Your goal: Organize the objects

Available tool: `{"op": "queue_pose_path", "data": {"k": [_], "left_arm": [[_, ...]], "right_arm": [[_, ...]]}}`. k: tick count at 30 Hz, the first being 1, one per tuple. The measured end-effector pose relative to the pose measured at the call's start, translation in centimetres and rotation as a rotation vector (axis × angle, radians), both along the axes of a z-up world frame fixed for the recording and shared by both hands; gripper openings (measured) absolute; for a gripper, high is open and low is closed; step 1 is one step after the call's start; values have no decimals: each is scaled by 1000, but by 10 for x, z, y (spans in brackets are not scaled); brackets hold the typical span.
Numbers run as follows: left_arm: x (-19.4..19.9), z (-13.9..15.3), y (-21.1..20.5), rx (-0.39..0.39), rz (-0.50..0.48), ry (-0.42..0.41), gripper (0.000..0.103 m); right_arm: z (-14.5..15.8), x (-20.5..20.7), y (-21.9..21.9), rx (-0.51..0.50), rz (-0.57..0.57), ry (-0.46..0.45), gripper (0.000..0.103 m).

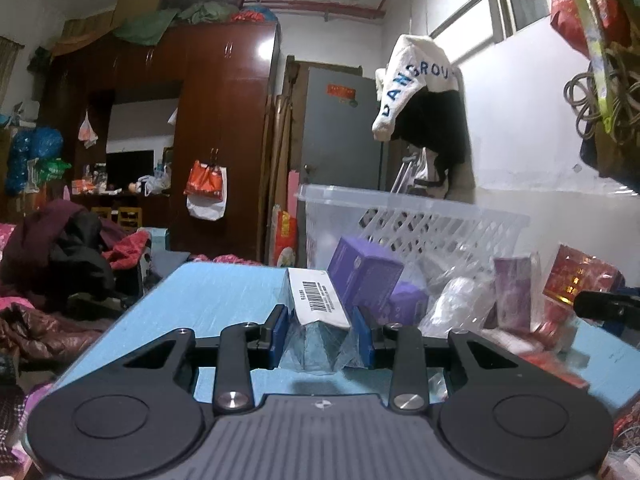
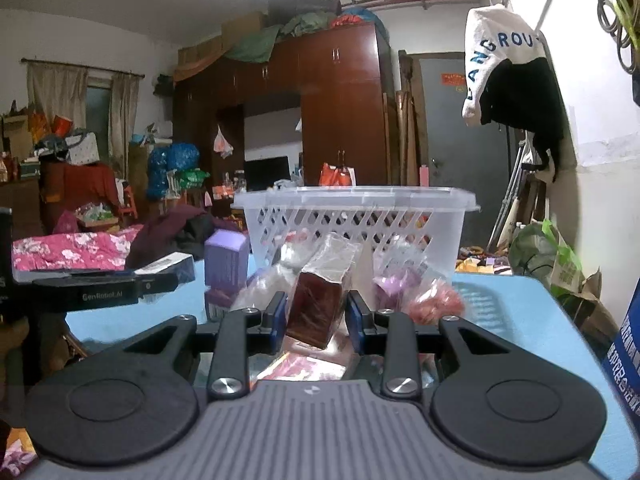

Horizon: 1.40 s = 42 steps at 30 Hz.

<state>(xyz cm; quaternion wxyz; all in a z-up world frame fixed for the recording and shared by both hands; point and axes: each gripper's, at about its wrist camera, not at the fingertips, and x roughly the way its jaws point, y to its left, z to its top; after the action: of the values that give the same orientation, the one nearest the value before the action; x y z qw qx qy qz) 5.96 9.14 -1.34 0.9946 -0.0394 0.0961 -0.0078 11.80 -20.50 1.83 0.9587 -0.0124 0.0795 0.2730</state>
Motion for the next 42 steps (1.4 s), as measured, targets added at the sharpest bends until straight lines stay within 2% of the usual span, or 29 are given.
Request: {"op": "queue_pose_path", "data": {"k": [4, 6, 8, 10, 12, 16, 17, 18, 19, 20, 21, 22, 23, 24, 26, 27, 28, 31, 34, 37, 39, 42], "left_arm": [[-2, 19, -2, 30, 14, -56, 40], [4, 39, -3, 56, 28, -92, 40], [21, 67, -3, 49, 2, -110, 40], [48, 93, -7, 24, -47, -88, 40], [82, 113, -15, 9, -94, -43, 40], [150, 129, -37, 24, -108, 53, 42], [158, 128, -39, 13, -103, 49, 45], [167, 126, -42, 16, -87, 56, 58], [176, 124, -46, 31, -73, 77, 72], [180, 122, -49, 44, -65, 96, 75], [181, 119, -52, 61, -60, 103, 75], [179, 117, -54, 77, -58, 102, 75], [173, 116, -53, 82, -65, 94, 75], [164, 116, -54, 85, -90, 83, 75], [140, 113, -51, 79, -130, 50, 75], [124, 110, -50, 84, -134, 32, 80], [104, 103, -48, 84, -136, 22, 86], [53, 73, -43, 54, -159, -6, 87], [19, 40, -40, 30, -146, -15, 87], [10, 16, -41, 26, -154, 12, 87], [10, 8, -39, 14, -165, 22, 87], [13, -2, -37, 12, -177, 55, 87]], "right_arm": [[14, -1, -1, -19, -15, -36, 35], [36, 14, 0, -42, -15, -53, 35], [44, 22, 1, -47, -15, -57, 35], [70, 57, 14, -88, -46, -84, 35], [78, 73, 20, -99, -49, -79, 35], [92, 128, 37, -135, -73, -52, 35], [92, 139, 38, -134, -82, -49, 37], [91, 149, 41, -142, -86, -38, 39], [88, 154, 42, -156, -80, -29, 49], [84, 158, 44, -185, -89, -33, 65], [80, 158, 45, -206, -124, -44, 75], [77, 155, 45, -214, -159, -63, 97], [74, 149, 41, -209, -178, -76, 103], [71, 131, 31, -162, -165, -92, 103], [71, 121, 26, -144, -153, -86, 103], [69, 111, 20, -124, -151, -79, 103], [66, 98, 14, -102, -160, -75, 103], [43, 58, -2, -50, -144, -27, 103], [15, 25, -13, -14, -95, 3, 103], [-10, 11, -9, -21, -9, 60, 103], [-14, 10, -6, -26, 9, 63, 103], [-22, 17, 8, -89, 9, 62, 103]]}}
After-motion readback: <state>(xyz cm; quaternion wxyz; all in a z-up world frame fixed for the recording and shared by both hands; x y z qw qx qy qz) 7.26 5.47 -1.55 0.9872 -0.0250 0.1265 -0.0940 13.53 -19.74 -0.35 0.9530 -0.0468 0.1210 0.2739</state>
